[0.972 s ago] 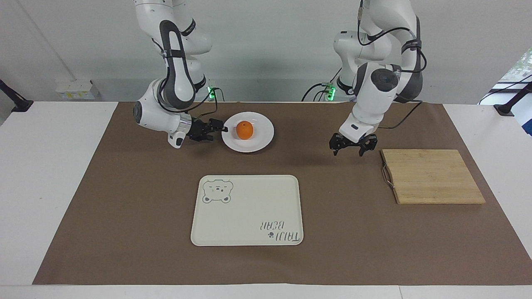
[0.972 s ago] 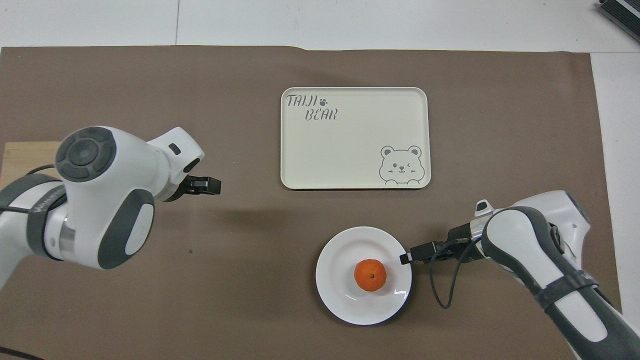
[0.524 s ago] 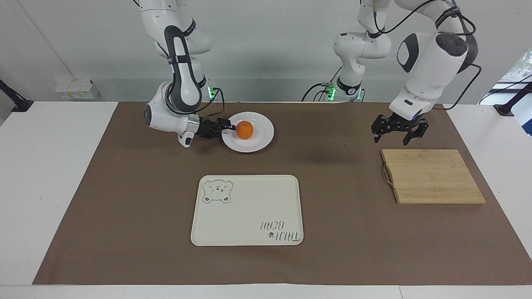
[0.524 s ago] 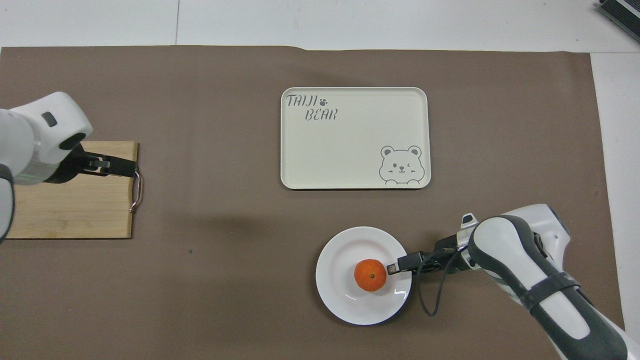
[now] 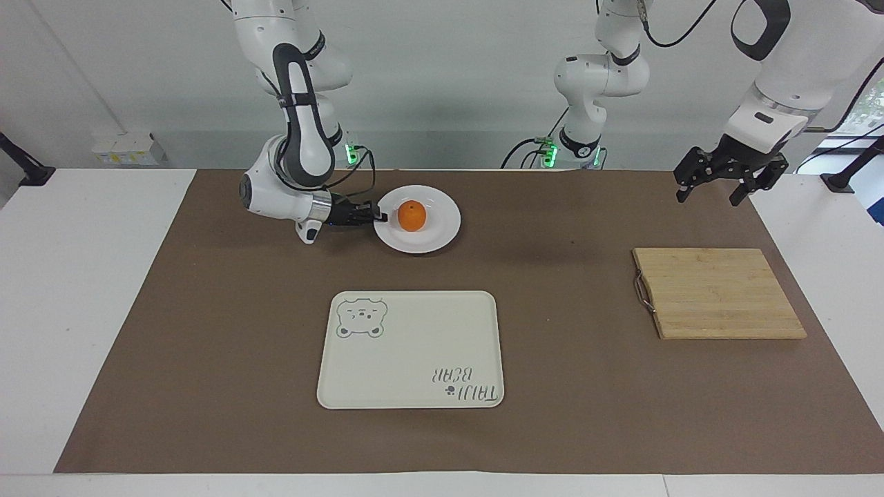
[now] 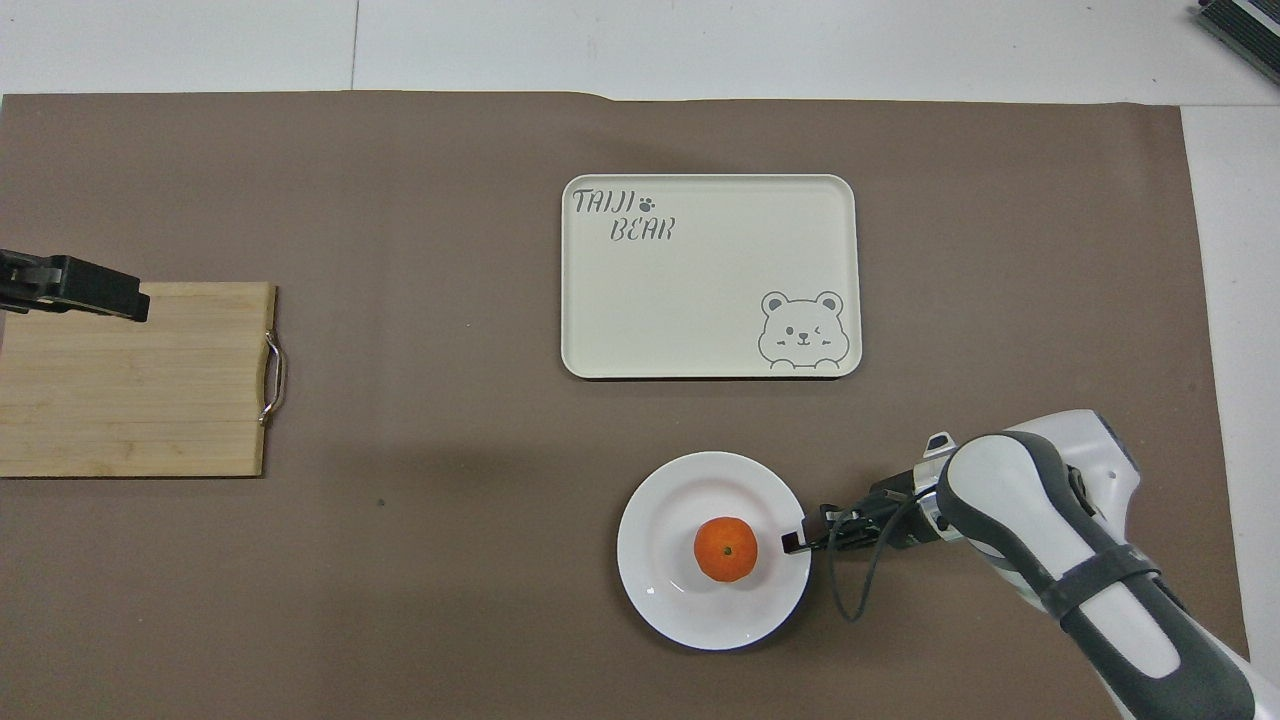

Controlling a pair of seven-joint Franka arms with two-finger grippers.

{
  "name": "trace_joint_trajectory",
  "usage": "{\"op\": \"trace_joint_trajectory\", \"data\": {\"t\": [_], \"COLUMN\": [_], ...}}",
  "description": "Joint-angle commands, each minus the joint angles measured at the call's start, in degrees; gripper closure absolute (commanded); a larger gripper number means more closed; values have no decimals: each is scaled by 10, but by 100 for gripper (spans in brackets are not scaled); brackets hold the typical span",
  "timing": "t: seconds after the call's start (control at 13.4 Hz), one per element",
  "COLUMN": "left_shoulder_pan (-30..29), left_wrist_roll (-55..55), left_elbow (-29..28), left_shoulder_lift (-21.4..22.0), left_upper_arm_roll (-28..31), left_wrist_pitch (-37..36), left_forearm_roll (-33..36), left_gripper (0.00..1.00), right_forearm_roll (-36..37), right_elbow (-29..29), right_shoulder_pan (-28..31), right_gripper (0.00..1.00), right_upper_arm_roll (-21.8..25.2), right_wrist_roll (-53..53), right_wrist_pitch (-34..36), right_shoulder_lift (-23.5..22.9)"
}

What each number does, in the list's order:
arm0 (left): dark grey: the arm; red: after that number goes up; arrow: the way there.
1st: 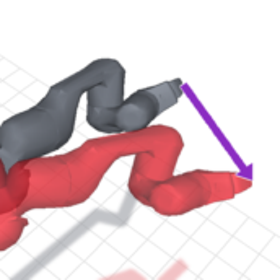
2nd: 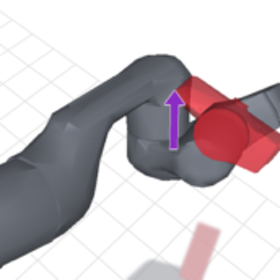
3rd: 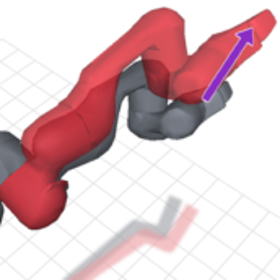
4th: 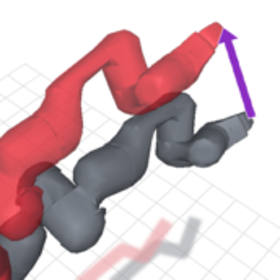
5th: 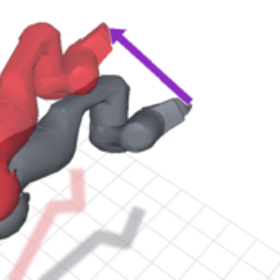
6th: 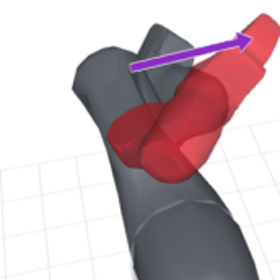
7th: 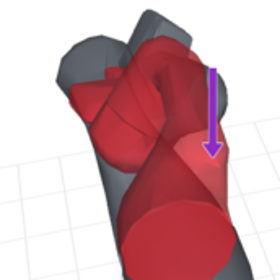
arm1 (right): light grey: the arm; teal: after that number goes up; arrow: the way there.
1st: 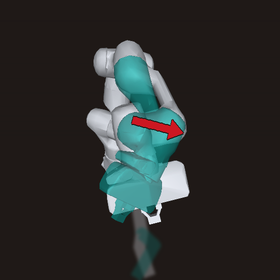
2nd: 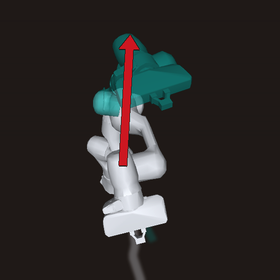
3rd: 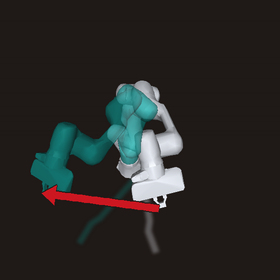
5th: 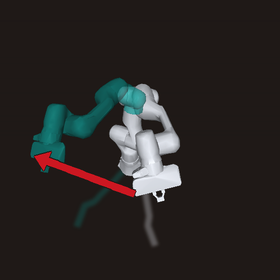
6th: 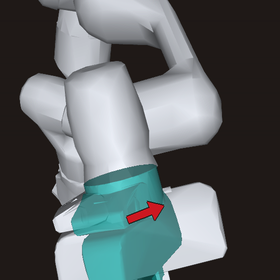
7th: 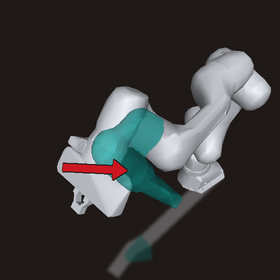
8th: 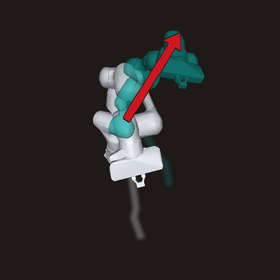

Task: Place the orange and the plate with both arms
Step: 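Slide the plate with the right gripper onto the bear tray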

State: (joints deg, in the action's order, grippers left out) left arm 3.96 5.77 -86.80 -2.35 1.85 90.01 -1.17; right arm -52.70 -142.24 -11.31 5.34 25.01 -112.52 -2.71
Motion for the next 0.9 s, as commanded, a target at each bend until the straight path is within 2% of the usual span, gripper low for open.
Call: {"op": "trace_joint_trajectory", "data": {"t": [0.0,0.3,0.82], "left_shoulder_pan": [-10,-9,-10], "left_wrist_roll": [-1,0,2], "left_elbow": [-25,-39,-35], "left_shoulder_lift": [17,25,25], "left_upper_arm_roll": [-6,-5,-6], "left_wrist_pitch": [-18,-13,-14], "left_forearm_roll": [-1,0,1], "left_gripper": [0,0,0], "right_forearm_roll": [-19,-80,-197], "right_elbow": [13,39,93], "right_shoulder_pan": [2,9,0], "right_gripper": [100,100,100], "right_upper_arm_roll": [-1,-1,-4], "right_wrist_roll": [-5,74,111], "right_wrist_pitch": [15,35,49], "right_shoulder_lift": [0,-12,-39]}}
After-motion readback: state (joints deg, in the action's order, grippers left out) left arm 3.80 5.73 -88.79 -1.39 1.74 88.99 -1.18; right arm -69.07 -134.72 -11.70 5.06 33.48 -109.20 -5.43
